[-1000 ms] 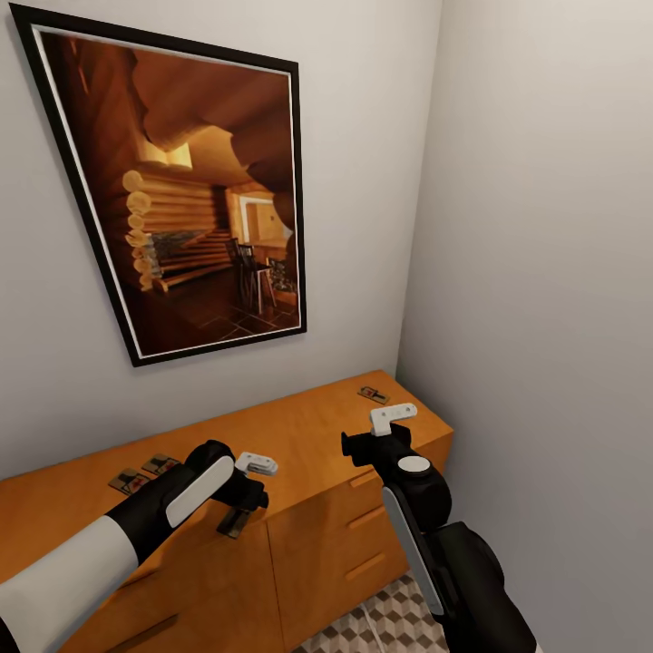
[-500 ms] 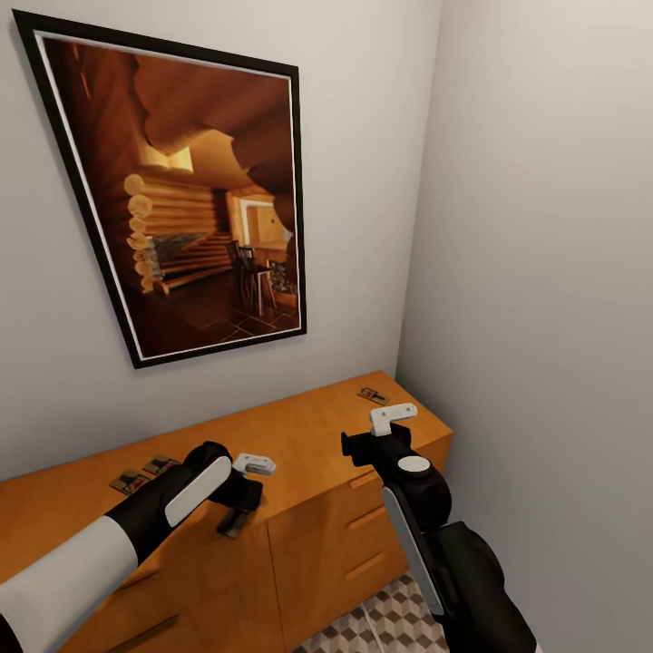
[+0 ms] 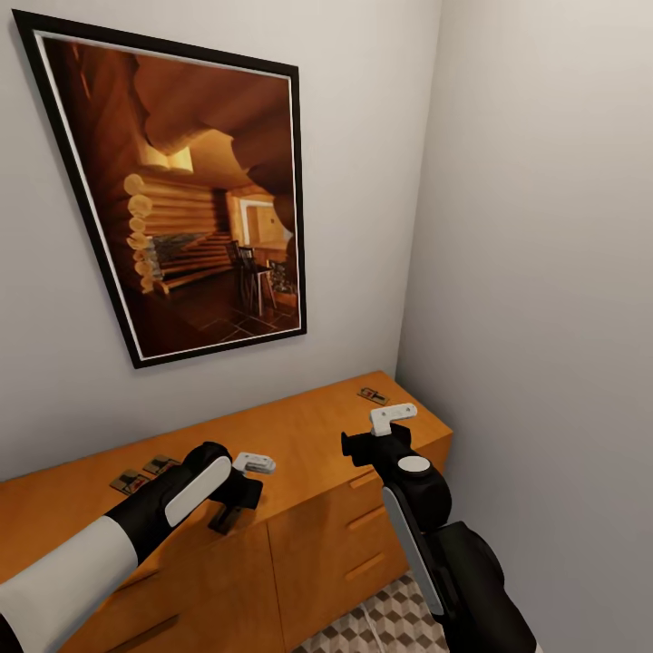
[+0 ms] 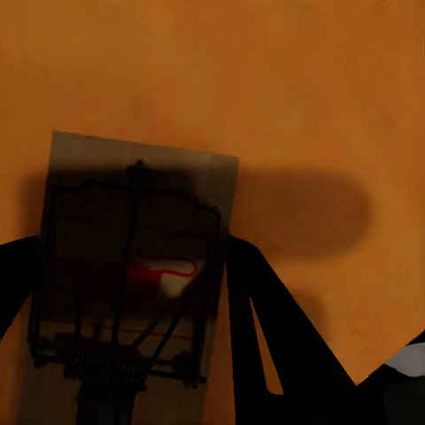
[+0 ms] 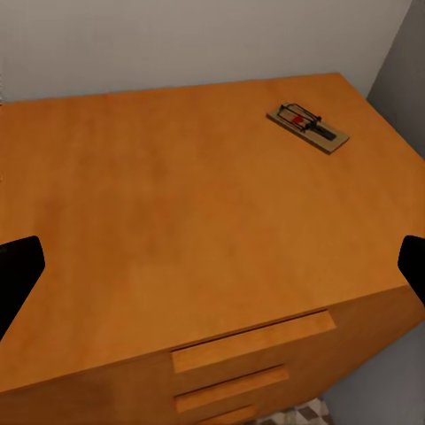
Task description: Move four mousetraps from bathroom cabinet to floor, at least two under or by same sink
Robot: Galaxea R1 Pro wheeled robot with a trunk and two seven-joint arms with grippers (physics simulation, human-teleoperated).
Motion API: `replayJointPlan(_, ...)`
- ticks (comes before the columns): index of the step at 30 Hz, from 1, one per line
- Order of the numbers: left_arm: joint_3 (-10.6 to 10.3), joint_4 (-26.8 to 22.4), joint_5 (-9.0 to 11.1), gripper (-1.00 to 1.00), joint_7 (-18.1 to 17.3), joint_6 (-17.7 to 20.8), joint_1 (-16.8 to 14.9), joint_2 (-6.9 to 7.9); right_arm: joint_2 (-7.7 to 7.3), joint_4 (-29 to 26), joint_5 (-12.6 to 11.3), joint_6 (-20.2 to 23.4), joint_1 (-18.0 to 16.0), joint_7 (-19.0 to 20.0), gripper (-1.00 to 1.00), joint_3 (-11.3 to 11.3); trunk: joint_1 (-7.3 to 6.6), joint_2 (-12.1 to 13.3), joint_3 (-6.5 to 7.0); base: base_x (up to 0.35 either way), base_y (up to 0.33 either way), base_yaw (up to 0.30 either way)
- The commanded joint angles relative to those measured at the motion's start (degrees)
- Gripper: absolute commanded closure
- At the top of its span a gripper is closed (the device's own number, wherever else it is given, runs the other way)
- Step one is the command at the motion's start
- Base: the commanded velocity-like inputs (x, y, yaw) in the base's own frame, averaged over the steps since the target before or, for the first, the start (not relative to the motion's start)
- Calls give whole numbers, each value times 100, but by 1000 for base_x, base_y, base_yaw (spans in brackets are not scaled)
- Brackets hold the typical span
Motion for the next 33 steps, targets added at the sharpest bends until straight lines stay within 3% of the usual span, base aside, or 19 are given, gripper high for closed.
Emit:
replayJointPlan(1, 1, 241, -93, 100, -3, 25, 2, 2, 0, 0, 0, 2, 0, 0, -100, 0, 1, 2, -1, 0, 0, 0)
replayJointPlan(9, 11, 241, -72, 100, 0, 52, -18, 3, 0, 0, 0, 20, -3, 0, -100, -10, 1, 2, -1, 0, 0, 0)
replayJointPlan(13, 152, 234, -40, 100, -6, 106, -90, 10, 0, 0, 0, 33, -4, 3, -100, -19, 1, 2, -1, 0, 0, 0)
replayJointPlan(18, 830, 79, -27, 100, 24, 281, -117, 31, 0, 0, -9, 49, -3, 8, -100, -27, 1, 2, -1, 0, 0, 0)
replayJointPlan(21, 1129, -217, -26, 100, 40, 337, -99, 46, 0, 0, -13, 53, -4, 8, -100, -18, 1, 2, -1, 0, 0, 0)
replayJointPlan(23, 1422, -664, -33, 100, 87, 395, -23, 65, 0, 0, -16, 55, -5, 8, -100, -20, 1, 2, -1, 0, 0, 0)
replayJointPlan(30, 2027, -1663, -16, 100, 456, 426, 294, 70, -1, 0, -29, 57, -5, 39, -100, -42, 1, 2, -1, 0, 0, 0)
replayJointPlan(33, 2382, -2278, -10, 100, 651, 426, 609, 66, -1, 0, -47, 67, -5, 264, -100, -39, 1, 2, -1, -2, 0, 0)
